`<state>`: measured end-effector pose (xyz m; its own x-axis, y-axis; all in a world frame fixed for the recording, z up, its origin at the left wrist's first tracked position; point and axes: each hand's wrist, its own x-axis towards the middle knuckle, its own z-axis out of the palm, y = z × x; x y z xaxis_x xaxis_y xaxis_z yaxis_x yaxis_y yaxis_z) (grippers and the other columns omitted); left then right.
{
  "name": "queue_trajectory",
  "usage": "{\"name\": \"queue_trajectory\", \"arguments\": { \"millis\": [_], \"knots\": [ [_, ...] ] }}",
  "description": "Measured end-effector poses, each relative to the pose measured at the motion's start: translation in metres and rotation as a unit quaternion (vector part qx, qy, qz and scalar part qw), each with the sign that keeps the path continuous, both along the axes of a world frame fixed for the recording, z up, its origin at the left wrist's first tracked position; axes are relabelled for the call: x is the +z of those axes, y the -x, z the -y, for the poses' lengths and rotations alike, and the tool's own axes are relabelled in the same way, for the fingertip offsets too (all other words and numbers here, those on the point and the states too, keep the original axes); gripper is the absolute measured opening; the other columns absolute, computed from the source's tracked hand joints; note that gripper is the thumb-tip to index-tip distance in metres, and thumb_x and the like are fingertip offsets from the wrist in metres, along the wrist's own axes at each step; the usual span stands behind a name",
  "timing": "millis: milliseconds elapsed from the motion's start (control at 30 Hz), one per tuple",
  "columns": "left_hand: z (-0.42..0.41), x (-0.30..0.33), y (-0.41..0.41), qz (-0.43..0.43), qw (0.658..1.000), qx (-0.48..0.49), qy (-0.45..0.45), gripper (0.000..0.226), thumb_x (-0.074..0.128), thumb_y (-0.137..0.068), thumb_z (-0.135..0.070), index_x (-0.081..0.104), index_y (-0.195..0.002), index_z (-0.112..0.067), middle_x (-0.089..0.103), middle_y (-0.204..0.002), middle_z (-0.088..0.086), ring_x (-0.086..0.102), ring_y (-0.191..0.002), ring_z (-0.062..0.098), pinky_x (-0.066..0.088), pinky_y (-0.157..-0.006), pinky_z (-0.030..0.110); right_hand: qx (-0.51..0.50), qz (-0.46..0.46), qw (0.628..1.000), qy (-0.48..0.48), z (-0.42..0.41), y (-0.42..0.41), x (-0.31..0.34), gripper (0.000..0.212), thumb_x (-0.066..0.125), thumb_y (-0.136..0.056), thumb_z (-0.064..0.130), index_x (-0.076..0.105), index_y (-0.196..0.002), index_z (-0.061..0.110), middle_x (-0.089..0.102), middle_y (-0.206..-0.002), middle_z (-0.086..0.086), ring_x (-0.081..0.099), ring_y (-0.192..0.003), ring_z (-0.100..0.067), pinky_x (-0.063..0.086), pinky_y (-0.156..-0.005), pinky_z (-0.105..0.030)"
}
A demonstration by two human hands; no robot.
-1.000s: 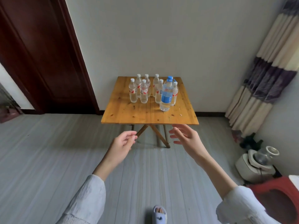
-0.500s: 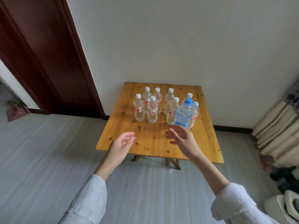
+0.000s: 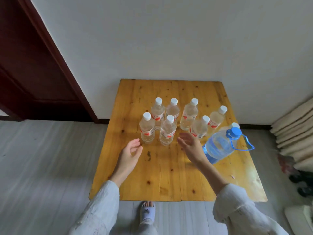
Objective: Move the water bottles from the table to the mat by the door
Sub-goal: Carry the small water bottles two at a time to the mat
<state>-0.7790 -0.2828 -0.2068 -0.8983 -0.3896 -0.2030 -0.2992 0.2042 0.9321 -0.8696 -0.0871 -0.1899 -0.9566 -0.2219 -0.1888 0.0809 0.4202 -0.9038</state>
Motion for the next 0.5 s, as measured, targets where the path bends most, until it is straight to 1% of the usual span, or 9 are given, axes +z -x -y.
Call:
{"name": "queue_trajectory", "arguments": {
  "millis": [100, 267, 367, 433, 500],
  "knots": [
    [0.018, -0.014, 0.036, 0.014, 1.0, -0.003, 0.015, 0.042, 0.052, -0.09, -0.02, 0.042, -0.131, -0.016, 0.049, -0.133, 0.001, 0.046, -0.112, 0.009, 0.037, -0.093, 0.024, -0.026, -0.007, 0.999, -0.028, 0.019, 0.025, -0.016, 0.036, 0.058, -0.086, 0.024, 0.052, -0.119, 0.009, 0.063, -0.112, -0.009, 0.059, -0.098, -0.019, 0.049, -0.083, -0.033],
    [0.031, -0.038, 0.083, 0.023, 1.0, -0.002, 0.008, 0.051, 0.056, -0.087, -0.028, 0.036, -0.133, -0.023, 0.041, -0.141, 0.001, 0.038, -0.123, 0.01, 0.031, -0.098, 0.026, -0.059, -0.022, 0.996, -0.07, 0.038, 0.057, -0.038, 0.048, 0.065, -0.081, 0.028, 0.049, -0.124, 0.015, 0.058, -0.122, -0.008, 0.053, -0.11, -0.021, 0.047, -0.094, -0.043],
    [0.034, -0.05, 0.107, 0.033, 0.999, -0.007, 0.001, 0.062, 0.06, -0.083, -0.036, 0.031, -0.136, -0.023, 0.038, -0.141, -0.001, 0.035, -0.129, 0.012, 0.029, -0.101, 0.027, -0.047, -0.06, 0.992, -0.105, 0.045, 0.072, -0.047, 0.05, 0.065, -0.08, 0.032, 0.05, -0.124, 0.015, 0.055, -0.126, -0.008, 0.05, -0.115, -0.022, 0.046, -0.094, -0.043],
    [0.034, -0.056, 0.119, 0.039, 0.999, -0.008, 0.005, 0.066, 0.063, -0.08, -0.039, 0.031, -0.135, -0.022, 0.039, -0.137, -0.004, 0.037, -0.125, 0.011, 0.031, -0.1, 0.026, -0.04, -0.081, 0.988, -0.121, 0.048, 0.078, -0.052, 0.05, 0.065, -0.079, 0.034, 0.05, -0.124, 0.016, 0.055, -0.126, -0.007, 0.049, -0.115, -0.022, 0.045, -0.094, -0.04],
    [0.036, -0.059, 0.128, 0.026, 0.999, -0.003, 0.025, 0.06, 0.064, -0.079, -0.039, 0.038, -0.131, -0.021, 0.043, -0.128, -0.007, 0.041, -0.116, 0.009, 0.034, -0.094, 0.022, -0.035, -0.095, 0.987, -0.122, 0.05, 0.082, -0.056, 0.048, 0.066, -0.079, 0.034, 0.053, -0.122, 0.016, 0.056, -0.123, -0.006, 0.05, -0.113, -0.022, 0.045, -0.092, -0.036]
  ]
}}
